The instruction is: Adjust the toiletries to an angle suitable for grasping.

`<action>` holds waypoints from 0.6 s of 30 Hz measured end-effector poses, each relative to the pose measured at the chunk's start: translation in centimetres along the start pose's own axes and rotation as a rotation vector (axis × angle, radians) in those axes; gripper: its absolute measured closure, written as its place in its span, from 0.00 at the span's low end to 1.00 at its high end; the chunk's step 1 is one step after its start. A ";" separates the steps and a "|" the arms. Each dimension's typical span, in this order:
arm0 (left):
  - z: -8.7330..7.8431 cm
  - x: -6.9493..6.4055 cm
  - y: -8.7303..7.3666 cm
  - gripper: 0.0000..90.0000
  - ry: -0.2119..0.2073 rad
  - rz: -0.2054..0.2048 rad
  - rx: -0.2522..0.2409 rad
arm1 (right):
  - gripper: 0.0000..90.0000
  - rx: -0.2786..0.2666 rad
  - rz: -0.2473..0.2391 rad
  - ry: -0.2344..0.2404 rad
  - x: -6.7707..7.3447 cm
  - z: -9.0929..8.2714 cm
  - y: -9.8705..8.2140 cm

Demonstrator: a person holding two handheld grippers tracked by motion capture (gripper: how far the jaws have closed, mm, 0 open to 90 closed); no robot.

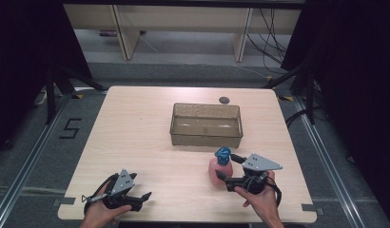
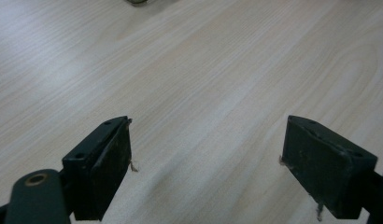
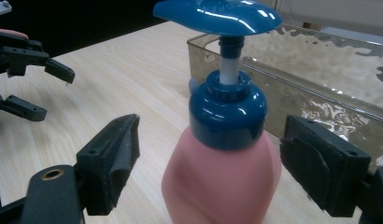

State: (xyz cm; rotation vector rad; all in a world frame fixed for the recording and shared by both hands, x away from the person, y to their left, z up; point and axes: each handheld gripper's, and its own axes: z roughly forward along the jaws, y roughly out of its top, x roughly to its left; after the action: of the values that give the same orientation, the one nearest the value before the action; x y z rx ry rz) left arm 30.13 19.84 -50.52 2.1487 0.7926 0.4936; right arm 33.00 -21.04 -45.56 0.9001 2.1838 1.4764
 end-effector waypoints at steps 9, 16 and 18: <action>0.2 0.0 0.2 0.17 -0.002 0.006 0.015 | 0.23 -0.001 0.005 0.023 -0.3 0.7 0.1; 0.2 0.1 0.1 0.17 0.001 0.015 0.000 | 0.23 0.007 0.021 0.025 -0.5 1.2 0.3; 0.2 0.1 0.0 0.17 0.000 0.015 0.000 | 0.23 0.004 0.008 0.028 -0.6 1.3 0.3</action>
State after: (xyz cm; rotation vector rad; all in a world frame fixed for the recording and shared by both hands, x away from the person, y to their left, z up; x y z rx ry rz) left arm 30.33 19.79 -50.61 2.1562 0.7779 0.5014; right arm 34.29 -20.48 -45.82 0.8963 2.2064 1.4970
